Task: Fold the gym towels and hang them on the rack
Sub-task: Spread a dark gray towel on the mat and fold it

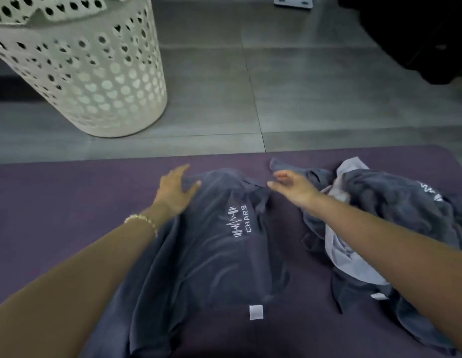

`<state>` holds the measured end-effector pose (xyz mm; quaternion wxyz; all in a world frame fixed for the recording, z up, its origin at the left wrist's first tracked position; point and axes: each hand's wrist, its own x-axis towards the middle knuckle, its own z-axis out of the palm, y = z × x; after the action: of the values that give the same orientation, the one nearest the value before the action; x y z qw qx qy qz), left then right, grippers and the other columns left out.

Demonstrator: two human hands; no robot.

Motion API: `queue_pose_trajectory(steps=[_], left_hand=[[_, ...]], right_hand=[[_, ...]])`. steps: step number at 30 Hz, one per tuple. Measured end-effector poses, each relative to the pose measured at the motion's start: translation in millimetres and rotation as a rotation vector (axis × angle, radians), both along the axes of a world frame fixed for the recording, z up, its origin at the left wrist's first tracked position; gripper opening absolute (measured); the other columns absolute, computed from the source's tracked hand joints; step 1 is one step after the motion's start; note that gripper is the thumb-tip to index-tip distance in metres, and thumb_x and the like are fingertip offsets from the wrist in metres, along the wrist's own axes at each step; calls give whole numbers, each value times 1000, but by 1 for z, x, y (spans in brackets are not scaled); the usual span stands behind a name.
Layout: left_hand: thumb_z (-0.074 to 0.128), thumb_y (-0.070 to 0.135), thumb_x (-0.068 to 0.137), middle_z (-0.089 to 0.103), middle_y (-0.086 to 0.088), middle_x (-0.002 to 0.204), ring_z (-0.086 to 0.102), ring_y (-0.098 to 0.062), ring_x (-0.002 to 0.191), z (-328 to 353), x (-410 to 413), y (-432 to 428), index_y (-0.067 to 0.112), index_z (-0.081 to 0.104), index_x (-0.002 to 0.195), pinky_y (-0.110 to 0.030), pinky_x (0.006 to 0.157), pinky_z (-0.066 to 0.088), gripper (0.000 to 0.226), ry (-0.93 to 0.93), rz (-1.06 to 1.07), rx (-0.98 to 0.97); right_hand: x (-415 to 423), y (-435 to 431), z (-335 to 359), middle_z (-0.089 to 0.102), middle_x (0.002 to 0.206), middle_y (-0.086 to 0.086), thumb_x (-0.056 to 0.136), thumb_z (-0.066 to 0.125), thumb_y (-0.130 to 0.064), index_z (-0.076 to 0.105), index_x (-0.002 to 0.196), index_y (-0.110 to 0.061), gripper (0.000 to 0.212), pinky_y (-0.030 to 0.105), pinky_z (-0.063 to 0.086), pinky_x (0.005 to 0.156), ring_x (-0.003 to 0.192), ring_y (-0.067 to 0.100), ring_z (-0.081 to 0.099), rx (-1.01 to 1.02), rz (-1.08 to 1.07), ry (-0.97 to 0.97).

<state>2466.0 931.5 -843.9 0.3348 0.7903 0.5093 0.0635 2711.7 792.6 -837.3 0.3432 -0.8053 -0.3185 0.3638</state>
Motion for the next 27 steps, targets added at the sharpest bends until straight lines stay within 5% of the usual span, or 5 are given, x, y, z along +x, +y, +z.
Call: queue_pose_trajectory(steps=[5,9,16,21,27], left_hand=[[23,76,69,38,-3,150,32,-24,138,-77,0,-78,18,39,144,-33,116,20,96,97,-289,-74],[36,59,94,6,7,160,4,-16,146,-102,-7,-131,28,16,152,-31,118,5,69,210,-362,-169],[33,51,98,-3,8,160,-4,-15,147,-108,-38,-175,29,9,152,-32,119,1,63,228,-354,-168],[31,52,98,-1,9,160,-4,-12,147,-103,-46,-186,30,10,152,-35,119,4,62,195,-340,-232],[29,51,99,12,11,158,6,-14,145,-103,-50,-216,32,16,152,-35,117,11,57,198,-442,-178]], right_hand=[[-15,-87,-64,63,118,11,86,70,-22,57,123,-4,44,26,48,79,96,17,58,-239,-82,140],[-48,-129,-89,61,89,1,85,71,-20,55,122,-4,45,24,48,65,83,17,58,-327,-168,320],[-79,-152,-111,67,98,11,85,71,-30,67,102,5,40,29,46,83,94,22,62,-396,-241,61],[-92,-176,-99,61,67,6,86,70,-15,60,77,-7,16,15,47,48,54,13,60,-91,-484,324],[-75,-263,-93,64,48,3,86,69,-9,55,74,-8,18,15,52,46,43,7,63,12,-696,388]])
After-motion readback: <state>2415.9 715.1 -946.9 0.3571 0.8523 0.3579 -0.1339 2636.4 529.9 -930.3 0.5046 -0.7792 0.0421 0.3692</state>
